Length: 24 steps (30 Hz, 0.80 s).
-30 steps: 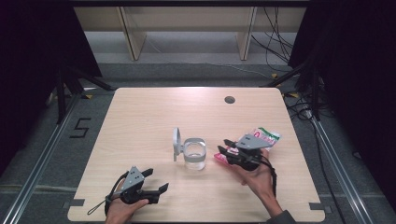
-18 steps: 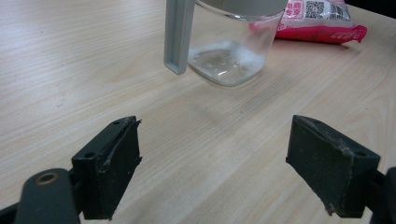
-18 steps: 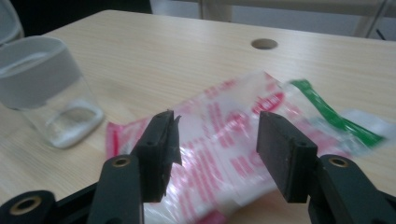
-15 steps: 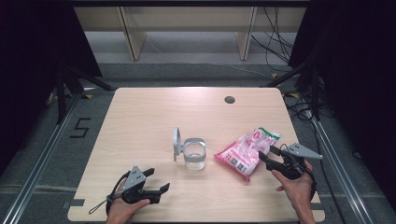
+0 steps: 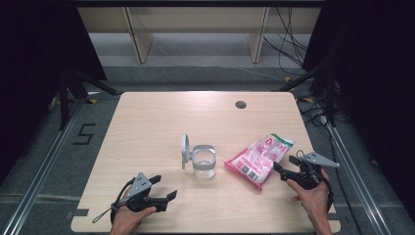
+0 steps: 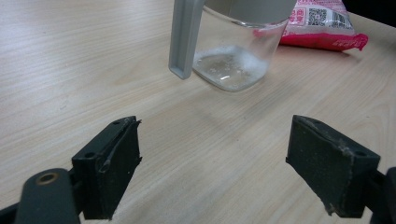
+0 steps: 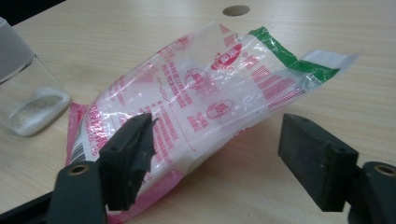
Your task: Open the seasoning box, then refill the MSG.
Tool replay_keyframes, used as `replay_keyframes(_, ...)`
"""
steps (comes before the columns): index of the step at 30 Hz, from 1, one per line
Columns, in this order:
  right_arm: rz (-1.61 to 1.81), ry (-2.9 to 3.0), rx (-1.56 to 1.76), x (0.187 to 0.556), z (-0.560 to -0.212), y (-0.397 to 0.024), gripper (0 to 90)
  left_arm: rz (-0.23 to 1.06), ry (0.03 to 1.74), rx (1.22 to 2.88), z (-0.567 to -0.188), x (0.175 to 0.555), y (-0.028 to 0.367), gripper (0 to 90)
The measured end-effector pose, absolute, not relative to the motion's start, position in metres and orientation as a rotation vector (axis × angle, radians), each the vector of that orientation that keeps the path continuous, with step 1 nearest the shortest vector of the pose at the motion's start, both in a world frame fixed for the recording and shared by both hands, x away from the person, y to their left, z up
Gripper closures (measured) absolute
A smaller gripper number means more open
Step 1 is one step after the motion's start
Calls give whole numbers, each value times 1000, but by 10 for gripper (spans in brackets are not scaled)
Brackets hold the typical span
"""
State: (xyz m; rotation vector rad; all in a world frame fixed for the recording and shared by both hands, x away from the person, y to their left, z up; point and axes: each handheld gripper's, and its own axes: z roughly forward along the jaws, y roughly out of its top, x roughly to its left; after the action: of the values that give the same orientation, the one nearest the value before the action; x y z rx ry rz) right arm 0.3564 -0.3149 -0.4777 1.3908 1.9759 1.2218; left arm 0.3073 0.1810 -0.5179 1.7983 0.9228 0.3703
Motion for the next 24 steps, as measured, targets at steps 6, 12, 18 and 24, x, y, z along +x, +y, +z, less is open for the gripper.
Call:
replay_keyframes(6,1268,2020,1419,359,-485,-317,227,372,918,1801,-516,308,179,163)
replay_keyframes(12,1310,1976,1447,363,-491,-316,189,382,901,1828,-515,311,178,165)
replay_keyframes(18,1302,1995,1428,366,-493,-316,160,365,901,1822,-517,310,175,166)
replay_keyframes(24,1361,1958,1495,373,-494,-311,161,364,912,1809,-517,311,175,168)
